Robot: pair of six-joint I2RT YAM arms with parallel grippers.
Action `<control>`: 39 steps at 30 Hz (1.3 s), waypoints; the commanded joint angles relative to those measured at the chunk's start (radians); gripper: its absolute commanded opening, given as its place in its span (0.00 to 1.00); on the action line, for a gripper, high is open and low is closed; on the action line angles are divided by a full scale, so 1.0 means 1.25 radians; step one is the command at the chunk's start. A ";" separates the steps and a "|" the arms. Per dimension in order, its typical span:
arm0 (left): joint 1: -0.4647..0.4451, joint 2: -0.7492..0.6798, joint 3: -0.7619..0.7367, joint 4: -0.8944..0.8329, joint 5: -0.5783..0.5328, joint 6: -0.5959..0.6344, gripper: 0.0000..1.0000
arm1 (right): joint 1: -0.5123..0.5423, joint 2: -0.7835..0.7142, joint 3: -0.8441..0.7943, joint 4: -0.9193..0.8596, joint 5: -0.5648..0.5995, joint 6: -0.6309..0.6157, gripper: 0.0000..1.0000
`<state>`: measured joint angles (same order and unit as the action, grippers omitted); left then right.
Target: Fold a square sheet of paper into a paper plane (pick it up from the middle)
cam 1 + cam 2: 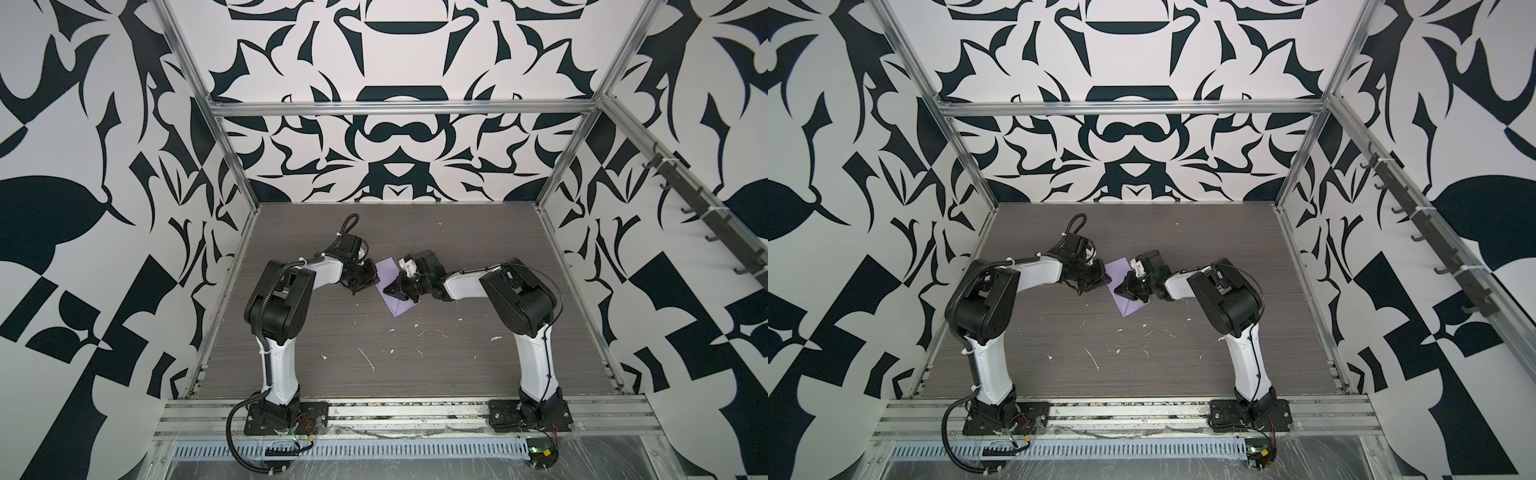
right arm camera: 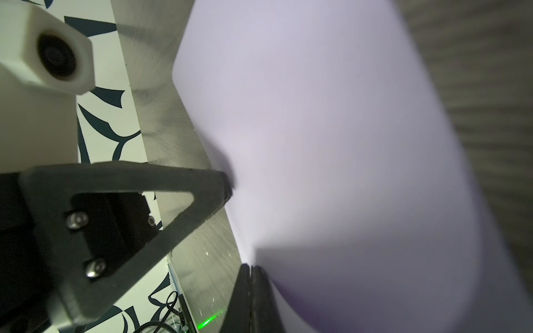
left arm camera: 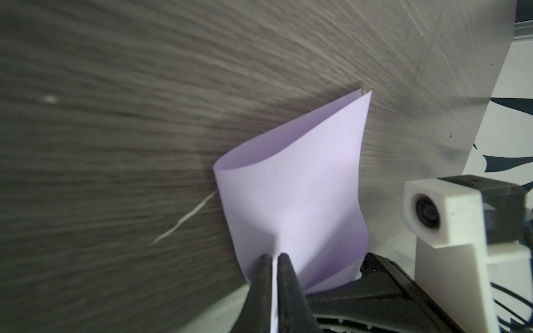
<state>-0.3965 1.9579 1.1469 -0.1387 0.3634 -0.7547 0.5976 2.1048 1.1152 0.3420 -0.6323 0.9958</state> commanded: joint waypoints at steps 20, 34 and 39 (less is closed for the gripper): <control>0.002 0.035 -0.008 -0.040 -0.018 -0.005 0.08 | 0.004 0.005 0.015 0.060 -0.002 0.019 0.00; 0.004 -0.017 -0.005 -0.035 0.006 -0.016 0.11 | 0.004 0.017 -0.001 0.053 0.022 0.011 0.00; 0.005 -0.086 -0.050 0.009 0.049 -0.044 0.19 | 0.004 0.012 -0.001 0.052 0.023 0.013 0.00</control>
<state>-0.3935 1.9213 1.1236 -0.1371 0.3859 -0.7837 0.5976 2.1235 1.1156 0.3958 -0.6315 1.0187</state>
